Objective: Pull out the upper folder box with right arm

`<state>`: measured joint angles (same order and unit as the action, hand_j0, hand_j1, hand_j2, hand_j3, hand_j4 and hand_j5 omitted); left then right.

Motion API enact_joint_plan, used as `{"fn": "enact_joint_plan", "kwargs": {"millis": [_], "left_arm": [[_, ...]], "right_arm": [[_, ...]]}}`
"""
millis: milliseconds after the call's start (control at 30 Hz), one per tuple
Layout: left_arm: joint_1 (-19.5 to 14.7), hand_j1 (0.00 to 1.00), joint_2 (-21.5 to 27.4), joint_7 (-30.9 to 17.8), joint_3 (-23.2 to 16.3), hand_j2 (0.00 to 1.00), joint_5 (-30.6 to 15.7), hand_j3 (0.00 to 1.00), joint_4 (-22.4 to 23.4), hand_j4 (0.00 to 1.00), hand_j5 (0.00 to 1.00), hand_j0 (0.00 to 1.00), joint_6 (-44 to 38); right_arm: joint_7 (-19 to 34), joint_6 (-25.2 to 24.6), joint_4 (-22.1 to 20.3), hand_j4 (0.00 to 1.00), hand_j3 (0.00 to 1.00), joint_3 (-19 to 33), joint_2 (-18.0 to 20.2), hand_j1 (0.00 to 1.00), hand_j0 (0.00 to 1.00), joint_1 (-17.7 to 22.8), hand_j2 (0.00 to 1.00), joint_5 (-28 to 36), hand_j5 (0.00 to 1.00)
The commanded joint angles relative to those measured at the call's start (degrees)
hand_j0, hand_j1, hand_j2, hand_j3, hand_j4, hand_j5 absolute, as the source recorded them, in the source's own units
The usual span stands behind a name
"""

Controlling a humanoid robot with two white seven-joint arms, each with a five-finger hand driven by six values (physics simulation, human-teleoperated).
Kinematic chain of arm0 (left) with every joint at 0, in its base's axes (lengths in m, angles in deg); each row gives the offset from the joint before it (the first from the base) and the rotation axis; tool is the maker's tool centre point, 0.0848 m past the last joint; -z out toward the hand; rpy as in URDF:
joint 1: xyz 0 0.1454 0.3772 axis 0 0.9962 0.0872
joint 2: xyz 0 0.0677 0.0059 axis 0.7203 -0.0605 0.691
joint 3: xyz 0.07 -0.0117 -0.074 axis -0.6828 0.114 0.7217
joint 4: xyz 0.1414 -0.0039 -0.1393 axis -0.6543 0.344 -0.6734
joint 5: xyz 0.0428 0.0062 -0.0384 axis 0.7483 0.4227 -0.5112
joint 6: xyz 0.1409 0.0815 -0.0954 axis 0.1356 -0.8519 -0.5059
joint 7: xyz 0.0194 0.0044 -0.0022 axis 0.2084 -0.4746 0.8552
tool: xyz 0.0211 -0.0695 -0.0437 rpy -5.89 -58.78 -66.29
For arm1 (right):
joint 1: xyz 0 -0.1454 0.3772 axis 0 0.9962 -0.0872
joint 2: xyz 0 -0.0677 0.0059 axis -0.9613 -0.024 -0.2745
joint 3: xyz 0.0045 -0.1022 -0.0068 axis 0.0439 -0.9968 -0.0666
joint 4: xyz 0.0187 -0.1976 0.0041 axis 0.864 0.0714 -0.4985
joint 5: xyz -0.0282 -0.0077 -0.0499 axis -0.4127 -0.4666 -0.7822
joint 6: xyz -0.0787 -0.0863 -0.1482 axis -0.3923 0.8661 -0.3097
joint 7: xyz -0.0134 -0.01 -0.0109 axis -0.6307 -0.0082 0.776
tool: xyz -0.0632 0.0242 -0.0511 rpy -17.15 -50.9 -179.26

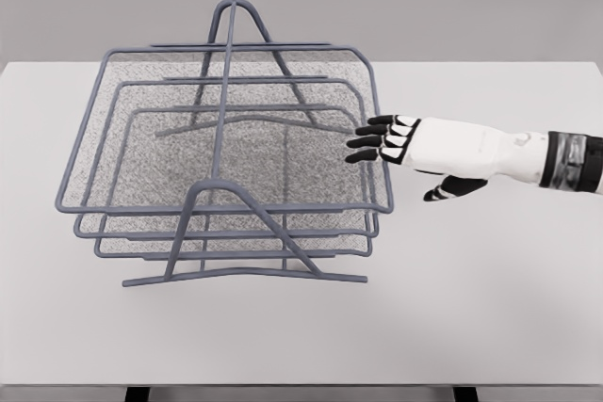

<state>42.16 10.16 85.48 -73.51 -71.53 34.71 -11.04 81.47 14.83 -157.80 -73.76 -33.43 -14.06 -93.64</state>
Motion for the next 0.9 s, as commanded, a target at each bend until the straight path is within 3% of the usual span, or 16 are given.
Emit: {"fn": "enact_joint_plan", "kwargs": {"millis": [0,400,867], "left_arm": [[0.0,1.00,0.0,0.0,0.0,1.00,0.0,1.00,0.0,1.00,1.00,1.00,0.0],[0.0,1.00,0.0,0.0,0.0,1.00,0.0,1.00,0.0,1.00,1.00,1.00,0.0],[0.0,1.00,0.0,0.0,0.0,1.00,0.0,1.00,0.0,1.00,1.00,1.00,0.0]], "right_arm": [[0.1,0.1,0.2,1.00,1.00,0.1,1.1,1.00,1.00,0.0,1.00,-1.3,1.00],[0.1,0.1,-0.2,1.00,1.00,0.6,7.2,1.00,1.00,0.3,1.00,-0.8,1.00],[0.1,0.1,0.4,1.00,1.00,0.7,11.1,1.00,1.00,0.6,1.00,-0.8,1.00]]}}
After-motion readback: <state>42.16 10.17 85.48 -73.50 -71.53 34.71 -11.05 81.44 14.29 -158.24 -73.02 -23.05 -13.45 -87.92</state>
